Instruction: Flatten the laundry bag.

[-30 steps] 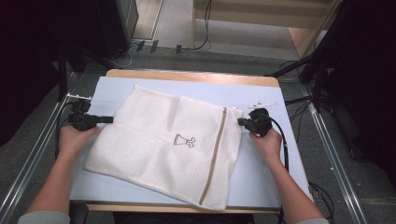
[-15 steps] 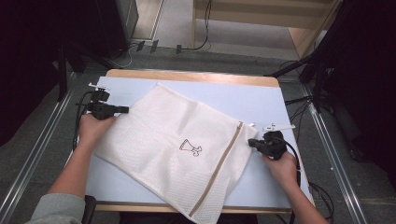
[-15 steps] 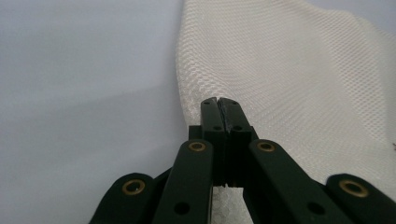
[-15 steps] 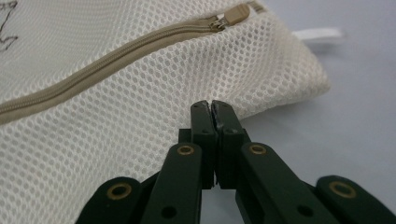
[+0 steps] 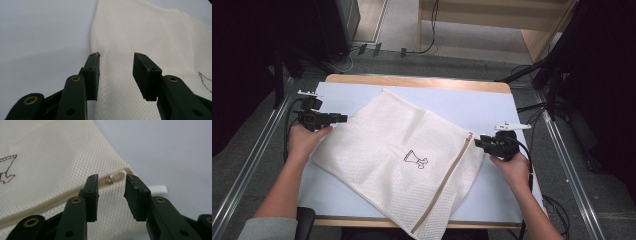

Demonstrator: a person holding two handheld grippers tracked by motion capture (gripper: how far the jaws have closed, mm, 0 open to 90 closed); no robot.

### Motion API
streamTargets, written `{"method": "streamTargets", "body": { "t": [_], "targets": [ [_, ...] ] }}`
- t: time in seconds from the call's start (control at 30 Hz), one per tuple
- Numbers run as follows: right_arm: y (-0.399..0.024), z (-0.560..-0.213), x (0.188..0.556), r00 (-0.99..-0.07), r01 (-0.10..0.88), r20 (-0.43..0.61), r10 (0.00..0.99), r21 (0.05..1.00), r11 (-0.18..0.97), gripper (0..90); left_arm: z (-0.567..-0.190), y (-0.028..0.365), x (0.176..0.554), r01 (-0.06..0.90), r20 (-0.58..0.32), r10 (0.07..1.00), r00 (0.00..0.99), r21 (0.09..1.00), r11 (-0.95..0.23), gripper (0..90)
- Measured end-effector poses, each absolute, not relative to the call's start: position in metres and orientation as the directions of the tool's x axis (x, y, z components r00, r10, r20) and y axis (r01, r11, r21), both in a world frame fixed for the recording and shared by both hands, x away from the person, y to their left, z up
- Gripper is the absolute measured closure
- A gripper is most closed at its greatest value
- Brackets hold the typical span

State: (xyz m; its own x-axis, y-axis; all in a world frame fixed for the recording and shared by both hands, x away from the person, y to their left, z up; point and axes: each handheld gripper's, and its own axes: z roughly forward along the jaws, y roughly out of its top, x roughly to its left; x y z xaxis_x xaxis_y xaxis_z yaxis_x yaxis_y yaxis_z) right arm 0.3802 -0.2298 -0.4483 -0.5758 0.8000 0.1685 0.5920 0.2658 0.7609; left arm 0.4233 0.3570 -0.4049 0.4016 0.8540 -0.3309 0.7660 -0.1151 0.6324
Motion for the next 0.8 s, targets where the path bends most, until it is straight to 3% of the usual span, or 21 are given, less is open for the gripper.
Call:
{"method": "streamTargets", "body": {
  "t": [0.13,0.47,0.63,0.77,0.8],
  "targets": [
    [-0.211,-0.448,0.401,-0.597,0.579,0.168,0.785,0.767,0.276,64.2,-0.401,0.356,0.396,0.753,-0.298,0.864,0.407,0.644,-0.133,57.4],
    [-0.187,-0.458,0.443,-0.613,0.602,0.185,0.768,0.739,0.303,57.9,-0.401,0.360,0.350,0.740,-0.311,0.859,0.406,0.663,-0.110,56.2],
    [-0.179,-0.459,0.456,-0.623,0.582,0.171,0.764,0.753,0.306,57.1,-0.402,0.363,0.338,0.735,-0.304,0.864,0.402,0.670,-0.106,54.6],
    [-0.171,-0.460,0.465,-0.630,0.614,0.187,0.754,0.714,0.336,55.3,-0.404,0.364,0.330,0.742,-0.302,0.866,0.399,0.662,-0.110,53.4],
    [-0.165,-0.463,0.467,-0.653,0.569,0.144,0.743,0.742,0.356,55.1,-0.404,0.365,0.328,0.739,-0.298,0.868,0.396,0.665,-0.109,53.4]
  ]
}}
